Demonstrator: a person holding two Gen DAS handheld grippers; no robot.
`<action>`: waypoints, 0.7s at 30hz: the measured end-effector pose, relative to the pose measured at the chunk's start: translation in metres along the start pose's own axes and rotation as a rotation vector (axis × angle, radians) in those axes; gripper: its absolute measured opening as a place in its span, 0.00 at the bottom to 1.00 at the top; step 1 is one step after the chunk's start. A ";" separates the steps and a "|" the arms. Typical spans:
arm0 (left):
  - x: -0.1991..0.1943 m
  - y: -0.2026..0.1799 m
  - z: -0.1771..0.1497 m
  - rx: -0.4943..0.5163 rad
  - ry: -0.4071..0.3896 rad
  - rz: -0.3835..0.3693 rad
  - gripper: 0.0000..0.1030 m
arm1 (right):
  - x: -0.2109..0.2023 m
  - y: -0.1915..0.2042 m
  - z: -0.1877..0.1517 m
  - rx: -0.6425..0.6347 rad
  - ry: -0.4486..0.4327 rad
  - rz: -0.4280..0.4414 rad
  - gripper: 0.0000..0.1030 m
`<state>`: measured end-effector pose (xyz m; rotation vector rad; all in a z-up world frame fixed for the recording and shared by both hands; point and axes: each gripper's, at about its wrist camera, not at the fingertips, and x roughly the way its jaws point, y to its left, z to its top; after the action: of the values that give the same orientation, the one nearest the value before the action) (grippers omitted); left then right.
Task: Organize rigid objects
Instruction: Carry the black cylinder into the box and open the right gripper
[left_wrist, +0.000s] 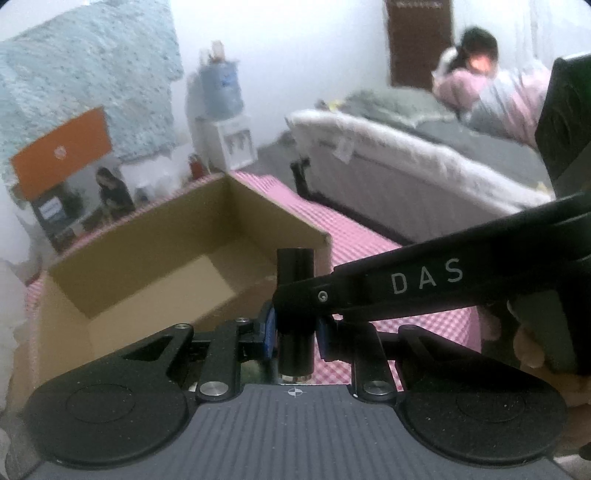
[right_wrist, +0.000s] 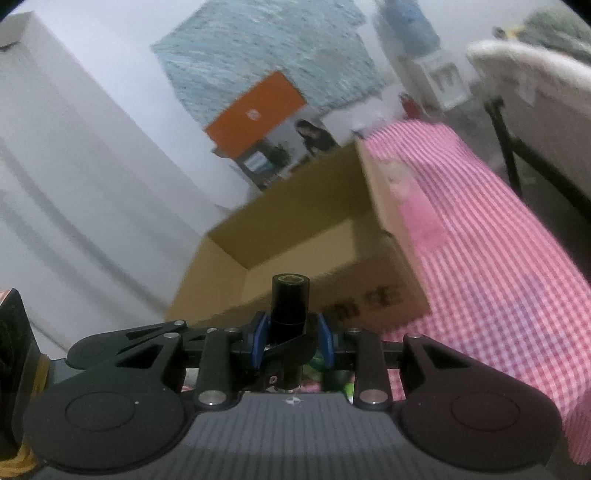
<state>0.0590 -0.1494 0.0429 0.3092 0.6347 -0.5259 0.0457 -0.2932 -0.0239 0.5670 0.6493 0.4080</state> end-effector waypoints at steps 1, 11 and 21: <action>-0.006 0.003 0.001 -0.011 -0.016 0.009 0.20 | -0.002 0.008 0.002 -0.021 -0.007 0.010 0.31; -0.054 0.041 0.008 -0.116 -0.106 0.086 0.20 | 0.006 0.071 0.021 -0.172 -0.025 0.120 0.31; -0.046 0.101 0.027 -0.250 -0.046 0.084 0.20 | 0.063 0.118 0.063 -0.224 0.077 0.185 0.31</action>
<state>0.0969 -0.0604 0.1045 0.0871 0.6323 -0.3674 0.1124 -0.1925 0.0609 0.4001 0.6170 0.6695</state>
